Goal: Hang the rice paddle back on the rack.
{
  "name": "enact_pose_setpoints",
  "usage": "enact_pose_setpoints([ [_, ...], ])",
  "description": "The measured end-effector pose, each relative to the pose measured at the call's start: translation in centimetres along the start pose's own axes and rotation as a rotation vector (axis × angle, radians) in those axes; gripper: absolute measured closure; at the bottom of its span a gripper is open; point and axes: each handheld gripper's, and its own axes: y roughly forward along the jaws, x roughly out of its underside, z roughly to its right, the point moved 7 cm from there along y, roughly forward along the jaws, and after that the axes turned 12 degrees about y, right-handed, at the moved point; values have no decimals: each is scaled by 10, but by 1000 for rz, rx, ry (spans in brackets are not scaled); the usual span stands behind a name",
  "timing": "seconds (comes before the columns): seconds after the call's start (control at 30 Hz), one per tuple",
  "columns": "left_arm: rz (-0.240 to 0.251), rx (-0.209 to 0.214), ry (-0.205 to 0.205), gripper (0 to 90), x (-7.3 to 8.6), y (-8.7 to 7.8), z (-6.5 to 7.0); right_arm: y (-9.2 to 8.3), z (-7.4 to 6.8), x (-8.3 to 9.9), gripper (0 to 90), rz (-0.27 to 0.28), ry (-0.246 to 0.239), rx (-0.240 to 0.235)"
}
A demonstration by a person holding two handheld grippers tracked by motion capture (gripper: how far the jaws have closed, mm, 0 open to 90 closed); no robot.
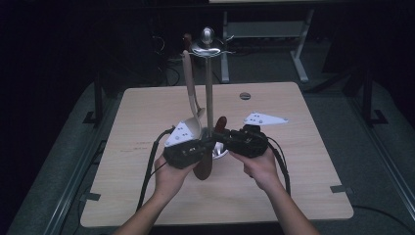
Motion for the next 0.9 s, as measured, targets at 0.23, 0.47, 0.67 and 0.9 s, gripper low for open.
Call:
enact_pose_setpoints([
  [0.23, -14, 18, -6, 780, 2, 1, 0, 2, -2, 2, 770, -12, -4, -17],
  [0.47, -21, 33, -13, 744, 5, 0, -3, 2, -3, 2, 774, -10, -24, -15],
  [0.67, -67, 38, -10, 633, 12, -4, -9, -1, 3, 1, 775, -2, -46, 5],
  [0.9, -147, 82, -9, 531, 32, -16, -12, -7, 8, -4, 775, -19, -114, -13],
])
